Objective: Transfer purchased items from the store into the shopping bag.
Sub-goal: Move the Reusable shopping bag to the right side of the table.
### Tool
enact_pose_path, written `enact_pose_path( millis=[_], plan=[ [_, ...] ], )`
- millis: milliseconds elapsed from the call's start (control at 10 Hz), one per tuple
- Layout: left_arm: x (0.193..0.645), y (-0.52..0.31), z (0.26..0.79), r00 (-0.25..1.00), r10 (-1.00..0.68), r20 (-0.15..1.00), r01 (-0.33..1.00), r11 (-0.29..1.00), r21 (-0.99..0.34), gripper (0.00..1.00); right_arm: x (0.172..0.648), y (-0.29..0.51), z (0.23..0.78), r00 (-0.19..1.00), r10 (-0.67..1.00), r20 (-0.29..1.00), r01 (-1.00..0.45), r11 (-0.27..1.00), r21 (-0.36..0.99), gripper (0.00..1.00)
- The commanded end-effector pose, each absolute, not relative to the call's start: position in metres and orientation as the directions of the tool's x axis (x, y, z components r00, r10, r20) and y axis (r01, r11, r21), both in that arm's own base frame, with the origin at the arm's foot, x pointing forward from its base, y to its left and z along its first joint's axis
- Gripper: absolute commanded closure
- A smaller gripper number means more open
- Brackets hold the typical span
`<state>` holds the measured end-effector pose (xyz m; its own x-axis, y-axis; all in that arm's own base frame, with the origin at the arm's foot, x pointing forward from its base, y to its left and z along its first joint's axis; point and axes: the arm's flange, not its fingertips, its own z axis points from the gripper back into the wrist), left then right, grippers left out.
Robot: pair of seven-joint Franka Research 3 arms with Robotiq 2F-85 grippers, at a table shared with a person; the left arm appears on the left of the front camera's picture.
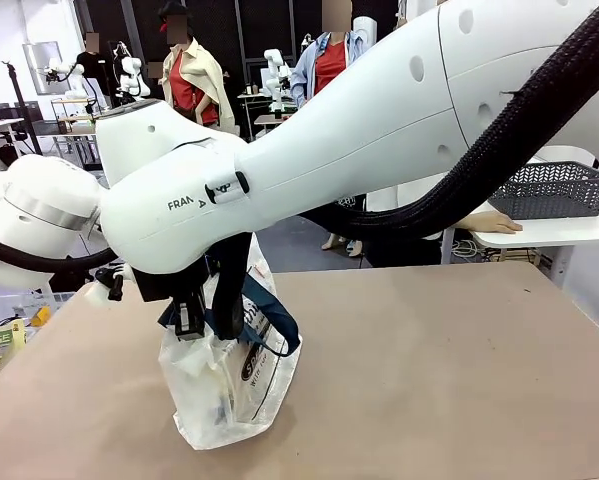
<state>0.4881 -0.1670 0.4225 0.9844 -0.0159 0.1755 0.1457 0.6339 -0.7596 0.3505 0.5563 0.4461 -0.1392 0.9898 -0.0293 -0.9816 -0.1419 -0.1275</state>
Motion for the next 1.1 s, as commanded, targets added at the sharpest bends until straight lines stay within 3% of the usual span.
enact_pose_path(
  millis=[0, 100, 200, 400, 500, 1000],
  plan=[
    [0.4797, -0.1835, 0.4158, 0.974, 0.028, 0.227, 0.145, 0.693, -0.707, 0.41, 0.3503, 0.5664, 0.4434, -0.122, 0.991, -0.046, -0.978, -0.128, -0.163, 1.00],
    [0.4792, -0.1860, 0.4159, 0.972, 0.014, 0.233, 0.156, 0.703, -0.693, 0.41, 0.3494, 0.5657, 0.4441, -0.122, 0.992, -0.042, -0.978, -0.127, -0.163, 1.00],
    [0.4793, -0.1858, 0.4159, 0.972, 0.015, 0.236, 0.158, 0.701, -0.696, 0.55, 0.3489, 0.5653, 0.4441, -0.122, 0.992, -0.040, -0.978, -0.127, -0.164, 1.00],
    [0.4790, -0.1850, 0.4174, 0.973, 0.022, 0.232, 0.150, 0.705, -0.694, 0.94, 0.3477, 0.5637, 0.4452, -0.121, 0.992, -0.040, -0.978, -0.126, -0.169, 1.00],
    [0.4793, -0.1843, 0.4178, 0.973, 0.026, 0.228, 0.144, 0.707, -0.693, 1.00, 0.3473, 0.5639, 0.4449, -0.123, 0.992, -0.039, -0.977, -0.128, -0.169, 1.00],
    [0.4833, -0.1804, 0.4169, 0.985, 0.011, 0.174, 0.120, 0.684, -0.720, 1.00, 0.3468, 0.5626, 0.4449, -0.122, 0.992, -0.039, -0.977, -0.127, -0.172, 1.00]
  ],
)
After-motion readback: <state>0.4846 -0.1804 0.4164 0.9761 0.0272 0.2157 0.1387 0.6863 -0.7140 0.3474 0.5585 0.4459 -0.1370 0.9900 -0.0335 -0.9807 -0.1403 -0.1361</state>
